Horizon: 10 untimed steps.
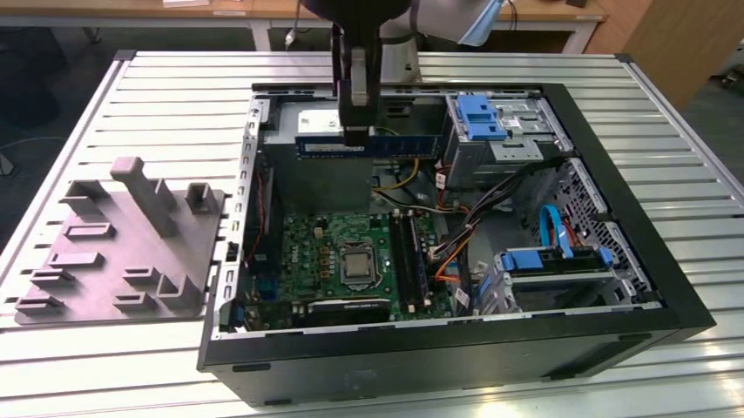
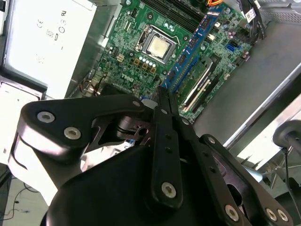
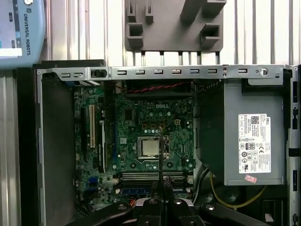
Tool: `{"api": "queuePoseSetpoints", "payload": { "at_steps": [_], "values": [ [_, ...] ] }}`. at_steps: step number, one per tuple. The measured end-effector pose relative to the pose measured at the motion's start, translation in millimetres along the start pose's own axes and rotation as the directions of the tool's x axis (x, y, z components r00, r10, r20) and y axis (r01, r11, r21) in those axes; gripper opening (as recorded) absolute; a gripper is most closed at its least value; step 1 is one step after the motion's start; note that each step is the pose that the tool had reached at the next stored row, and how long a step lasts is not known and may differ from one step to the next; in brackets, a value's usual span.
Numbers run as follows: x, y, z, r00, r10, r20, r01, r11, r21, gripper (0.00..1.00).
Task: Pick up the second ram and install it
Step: 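Pick up the second ram and move it above second insertion slot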
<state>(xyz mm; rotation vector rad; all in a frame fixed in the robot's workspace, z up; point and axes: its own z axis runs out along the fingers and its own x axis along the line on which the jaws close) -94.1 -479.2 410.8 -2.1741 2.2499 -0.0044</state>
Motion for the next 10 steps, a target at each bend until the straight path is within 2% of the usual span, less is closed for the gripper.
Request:
{"api": "queuePoseSetpoints", "payload": {
  "at_steps": [7,10],
  "values": [
    [0.1,0.1,12.7,1.0,0.0,0.0045,0.0,1.0,-0.0002,0.11],
    [0.2,0.1,18.1,1.0,0.0,0.0087,0.0,1.0,-0.0003,0.11]
  ]
}}
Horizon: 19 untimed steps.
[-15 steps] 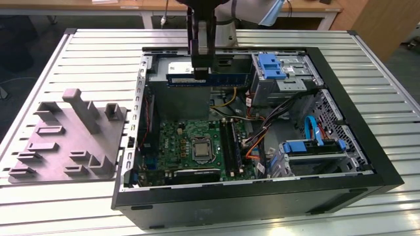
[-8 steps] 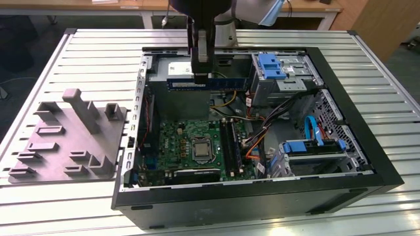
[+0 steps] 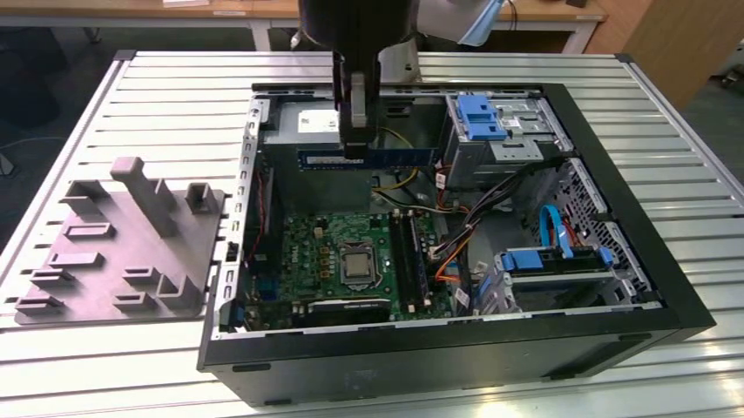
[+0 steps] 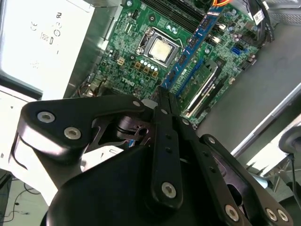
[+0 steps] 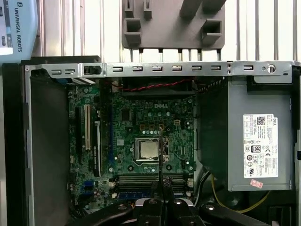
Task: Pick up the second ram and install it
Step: 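Pick up the second ram and move it above second insertion slot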
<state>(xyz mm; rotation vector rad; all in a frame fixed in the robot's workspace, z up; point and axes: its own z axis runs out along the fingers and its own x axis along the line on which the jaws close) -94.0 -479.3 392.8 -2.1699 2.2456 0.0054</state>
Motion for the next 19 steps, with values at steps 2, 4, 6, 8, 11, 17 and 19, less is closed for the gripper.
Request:
{"api": "queuePoseSetpoints", "payload": {
  "at_steps": [2,4,6,8,11,17,19],
  "values": [
    [0.1,0.1,3.6,1.0,0.0,0.0038,0.0,1.0,-0.0001,0.11],
    [0.2,0.1,7.3,1.0,0.0,0.0067,0.0,1.0,-0.0001,0.11],
    [0.2,0.1,11.0,1.0,0.0,0.0086,0.0,1.0,-0.0002,0.11],
    [0.3,0.2,14.6,1.0,0.0,0.0097,0.0,1.0,-0.0003,0.11],
    [0.4,0.2,20.1,0.9999,0.0,0.0108,0.0,1.0,-0.0003,0.11],
    [0.7,0.3,30.9,0.9999,-0.003,0.012,0.003,1.0,-0.0005,0.11],
    [0.8,0.3,34.7,0.9999,-0.006,0.0124,0.006,1.0,-0.0007,0.11]
  ]
}}
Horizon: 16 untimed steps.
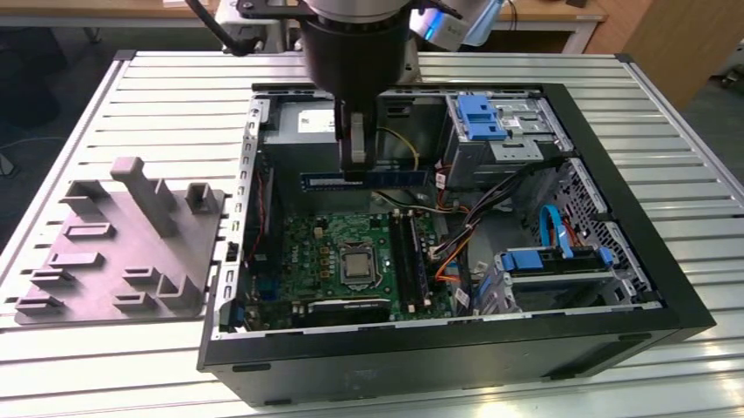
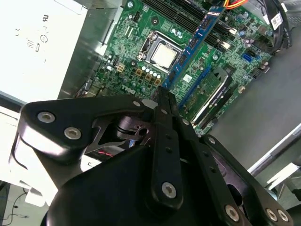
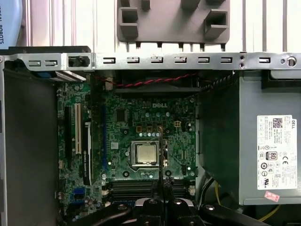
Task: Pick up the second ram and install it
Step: 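Pick up the second ram and move it above second insertion slot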
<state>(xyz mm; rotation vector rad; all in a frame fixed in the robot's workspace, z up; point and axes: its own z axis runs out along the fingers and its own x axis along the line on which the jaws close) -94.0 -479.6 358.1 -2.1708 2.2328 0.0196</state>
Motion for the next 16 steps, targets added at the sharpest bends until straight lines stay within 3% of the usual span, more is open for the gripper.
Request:
{"api": "queuePoseSetpoints", "payload": {
  "at_steps": [16],
  "values": [
    [2.0,0.2,28.2,0.9998,-0.015,0.0115,0.015,0.9999,-0.0008,0.11]
  ]
}}
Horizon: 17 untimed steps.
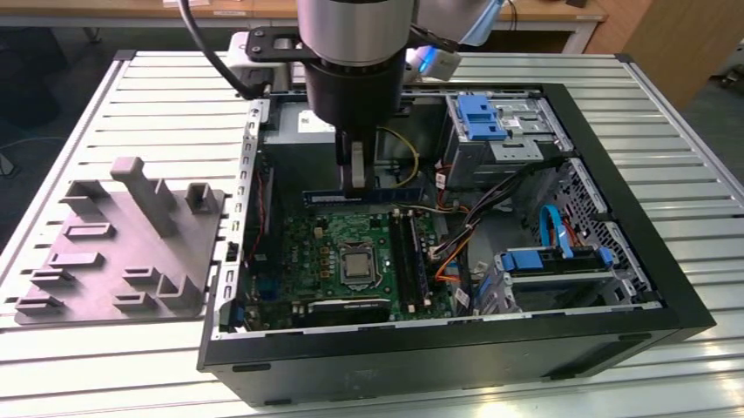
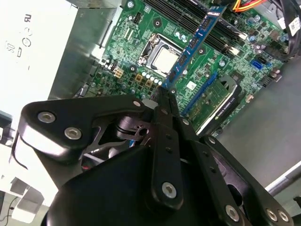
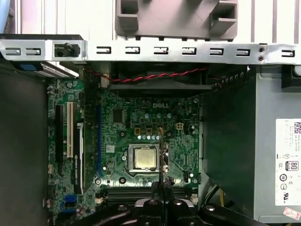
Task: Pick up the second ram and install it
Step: 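Pick up the second ram and move it above second insertion slot, then insert the second ram into the second slot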
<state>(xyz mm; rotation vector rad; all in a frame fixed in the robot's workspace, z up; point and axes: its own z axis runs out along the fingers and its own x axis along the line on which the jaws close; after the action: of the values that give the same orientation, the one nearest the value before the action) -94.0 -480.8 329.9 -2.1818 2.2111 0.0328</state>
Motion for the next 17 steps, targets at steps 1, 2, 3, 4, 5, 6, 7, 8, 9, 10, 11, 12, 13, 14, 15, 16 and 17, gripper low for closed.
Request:
{"api": "queuePoseSetpoints", "payload": {
  "at_steps": [1,2,3,4,5,6,7,8,9,10,11,12,13,14,15,16,17],
  "values": [
    [0.1,0.0,1.1,1.0,-0.001,0.0011,0.001,1.0,0.0,0.11],
    [0.2,0.0,2.0,1.0,-0.001,0.002,0.001,1.0,-0.0001,0.11],
    [0.2,0.1,2.8,1.0,-0.002,0.003,0.002,1.0,-0.0002,0.11],
    [0.2,0.1,3.3,1.0,-0.004,0.0038,0.004,1.0,-0.0002,0.11],
    [0.3,0.1,3.7,1.0,-0.004,0.004,0.004,1.0,-0.0003,0.11],
    [0.3,0.1,3.8,1.0,-0.004,0.0039,0.004,1.0,-0.0004,0.11],
    [0.3,0.1,3.8,1.0,-0.005,0.0039,0.005,1.0,-0.0004,0.11],
    [0.3,0.1,3.9,1.0,-0.005,0.004,0.005,1.0,-0.0004,0.11],
    [0.3,0.1,4.4,1.0,-0.005,0.0044,0.005,1.0,-0.0002,0.11],
    [0.4,0.1,5.4,1.0,-0.005,0.0047,0.005,1.0,-0.0001,0.11],
    [0.5,0.2,6.3,1.0,-0.005,0.0044,0.005,1.0,-0.0002,0.11],
    [0.5,0.2,7.0,1.0,-0.005,0.0043,0.005,1.0,-0.0003,0.11],
    [0.5,0.1,7.4,1.0,-0.005,0.0043,0.005,1.0,-0.0003,0.11],
    [0.5,0.2,7.5,1.0,-0.005,0.0041,0.005,1.0,-0.0003,0.11],
    [0.5,0.1,7.8,1.0,-0.005,0.0043,0.005,1.0,-0.0003,0.11],
    [0.5,0.2,7.9,1.0,-0.005,0.0042,0.005,1.0,-0.0003,0.11],
    [0.5,0.1,7.9,1.0,-0.005,0.0043,0.005,1.0,-0.0003,0.11]
  ]
}}
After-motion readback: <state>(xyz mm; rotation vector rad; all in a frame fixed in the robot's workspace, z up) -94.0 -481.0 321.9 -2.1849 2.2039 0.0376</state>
